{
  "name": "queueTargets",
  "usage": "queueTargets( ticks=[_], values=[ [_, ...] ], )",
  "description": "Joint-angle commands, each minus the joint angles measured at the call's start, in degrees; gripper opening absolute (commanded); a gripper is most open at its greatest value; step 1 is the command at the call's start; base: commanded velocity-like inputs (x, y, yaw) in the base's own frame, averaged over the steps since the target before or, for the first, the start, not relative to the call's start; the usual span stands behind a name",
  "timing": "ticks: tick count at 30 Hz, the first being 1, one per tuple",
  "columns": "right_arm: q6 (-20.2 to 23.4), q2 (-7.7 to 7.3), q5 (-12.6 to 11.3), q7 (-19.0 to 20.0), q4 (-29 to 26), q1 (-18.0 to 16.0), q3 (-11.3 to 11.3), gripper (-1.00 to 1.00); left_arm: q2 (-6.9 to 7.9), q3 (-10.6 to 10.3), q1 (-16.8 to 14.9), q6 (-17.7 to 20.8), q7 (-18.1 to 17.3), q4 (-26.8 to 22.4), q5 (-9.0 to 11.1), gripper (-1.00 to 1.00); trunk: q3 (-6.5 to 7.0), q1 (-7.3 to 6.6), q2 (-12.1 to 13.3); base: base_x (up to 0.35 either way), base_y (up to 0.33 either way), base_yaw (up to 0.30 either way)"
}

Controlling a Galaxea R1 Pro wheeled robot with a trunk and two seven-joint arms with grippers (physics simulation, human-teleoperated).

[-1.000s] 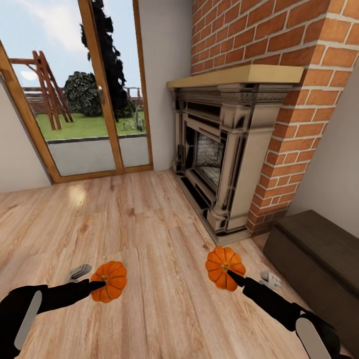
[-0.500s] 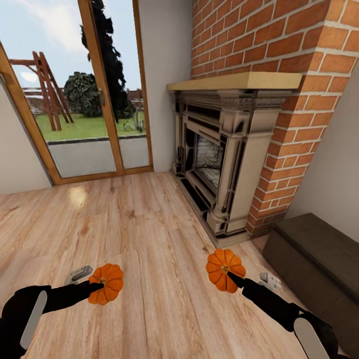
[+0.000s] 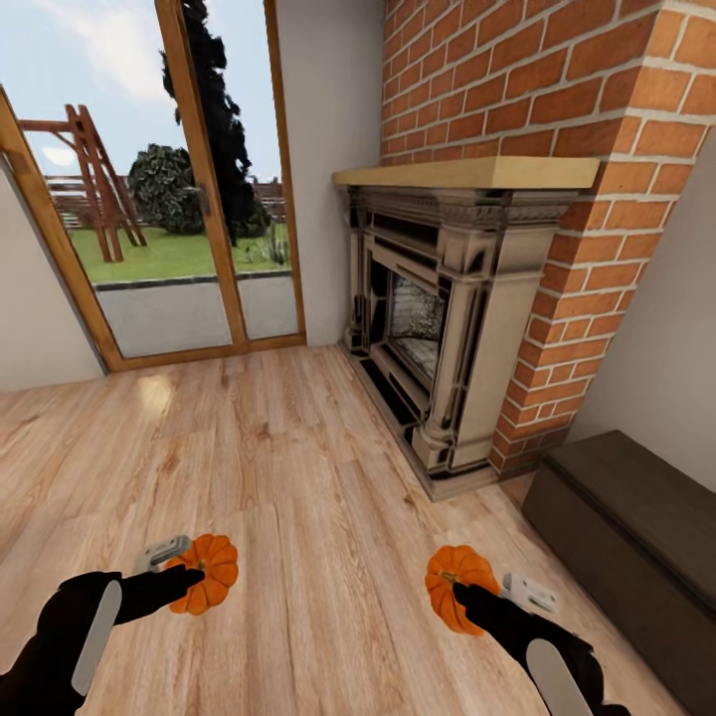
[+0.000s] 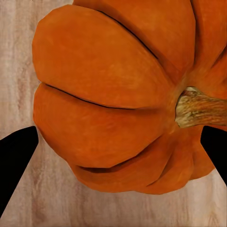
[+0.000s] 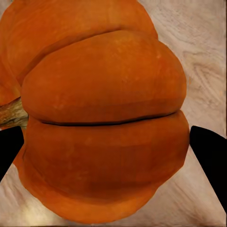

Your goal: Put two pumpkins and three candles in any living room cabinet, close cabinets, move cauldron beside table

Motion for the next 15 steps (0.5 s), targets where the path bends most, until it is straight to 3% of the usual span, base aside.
queueTargets(
  ticks=[1, 12, 15],
  values=[
    [-0.02, 0.32, 0.20, -1.39, -0.02, -0.07, 0.66, -1.00, -0.04, 0.00, 0.02, -0.06, 0.11, 0.00, -0.08, -1.00, 0.19, -0.23, 0.42, 0.000, 0.000, 0.000],
    [0.04, 0.85, 0.20, -3.70, -0.09, -0.13, 2.23, -1.00, -0.19, 0.00, 0.04, -0.08, -0.02, -1.94, 0.00, -1.00, 2.16, -2.64, 4.83, -0.003, 0.000, 0.000],
    [0.06, 0.86, 0.18, -3.67, -0.37, -0.11, 2.26, -1.00, -0.17, 0.00, 0.01, -0.12, -0.12, -2.03, 0.01, -1.00, 2.70, -3.30, 6.03, -0.169, 0.000, -0.103]
  ],
)
